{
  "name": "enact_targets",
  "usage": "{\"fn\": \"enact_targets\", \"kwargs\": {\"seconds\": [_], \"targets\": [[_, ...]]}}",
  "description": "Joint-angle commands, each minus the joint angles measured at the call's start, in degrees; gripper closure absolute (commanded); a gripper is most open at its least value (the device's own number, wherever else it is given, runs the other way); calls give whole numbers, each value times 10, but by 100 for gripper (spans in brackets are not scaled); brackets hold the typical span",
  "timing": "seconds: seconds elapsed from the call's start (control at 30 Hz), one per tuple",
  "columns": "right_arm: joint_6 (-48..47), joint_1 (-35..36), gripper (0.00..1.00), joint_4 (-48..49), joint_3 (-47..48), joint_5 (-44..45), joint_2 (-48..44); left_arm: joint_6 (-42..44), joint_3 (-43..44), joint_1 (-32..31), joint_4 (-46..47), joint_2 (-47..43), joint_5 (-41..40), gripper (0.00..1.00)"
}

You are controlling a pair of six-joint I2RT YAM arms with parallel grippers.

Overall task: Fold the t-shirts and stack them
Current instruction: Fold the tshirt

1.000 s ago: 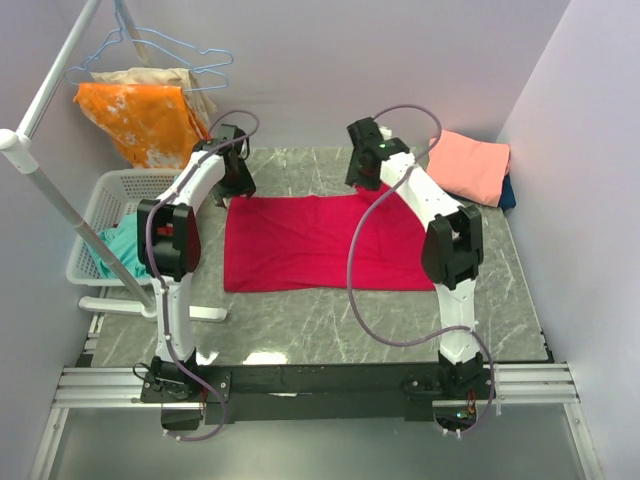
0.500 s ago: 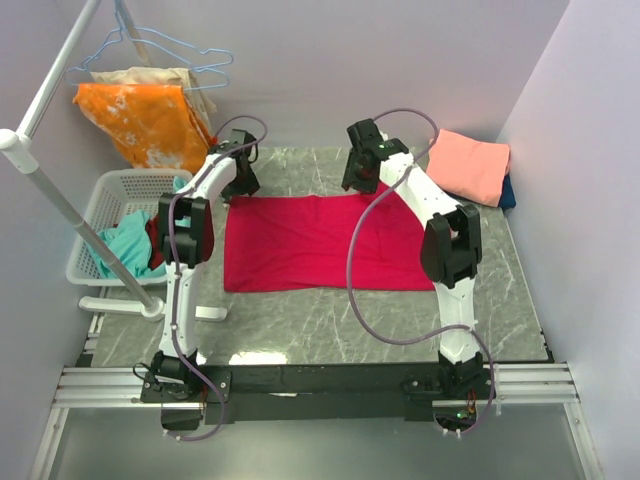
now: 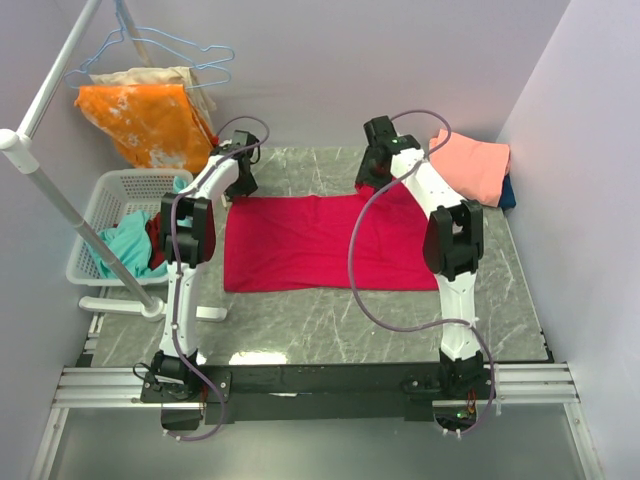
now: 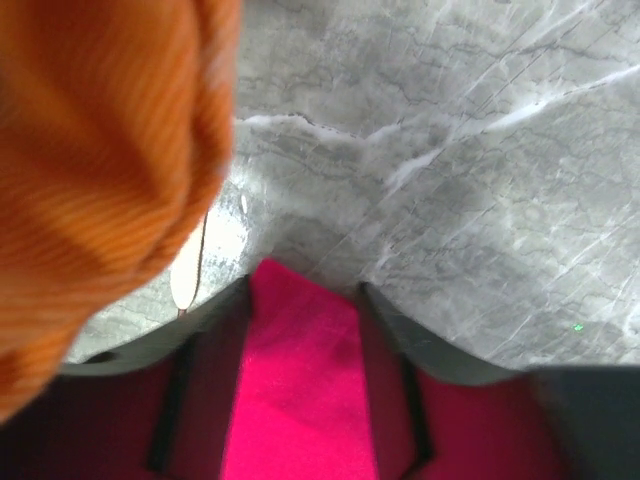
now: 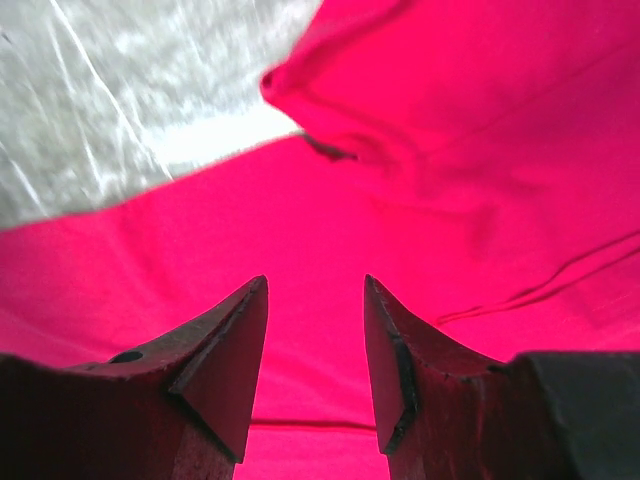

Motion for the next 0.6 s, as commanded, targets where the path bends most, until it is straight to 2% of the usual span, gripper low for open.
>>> {"fn": "enact_targets", "kwargs": {"seconds": [0.0,0.1,0.17,0.2,0.23,0.33,0.57], "targets": [[12,-14,50,-15,43,2,9,0,-28,0,-20,-3,-19,52],[13,-22,50,-16,46,4,9,1,-37,0,-23,-11,-21,54],[14,-26,50,-18,47,6,8,1,-40,0,-23,-14,-22,59],[14,-26,50,-19,47,7,8,0,-45,0,-25,-16,-24,63],[14,-27,50,-20,47,9,9,1,-47,-1,-25,-17,-25,71],[12,-29,50,-20,46,12,8,-3,-55,-2,-29,-23,-31,83],[17,-51,50,-9,83,30,33,-8,-79,-3,-24,-58,-37,91]]}}
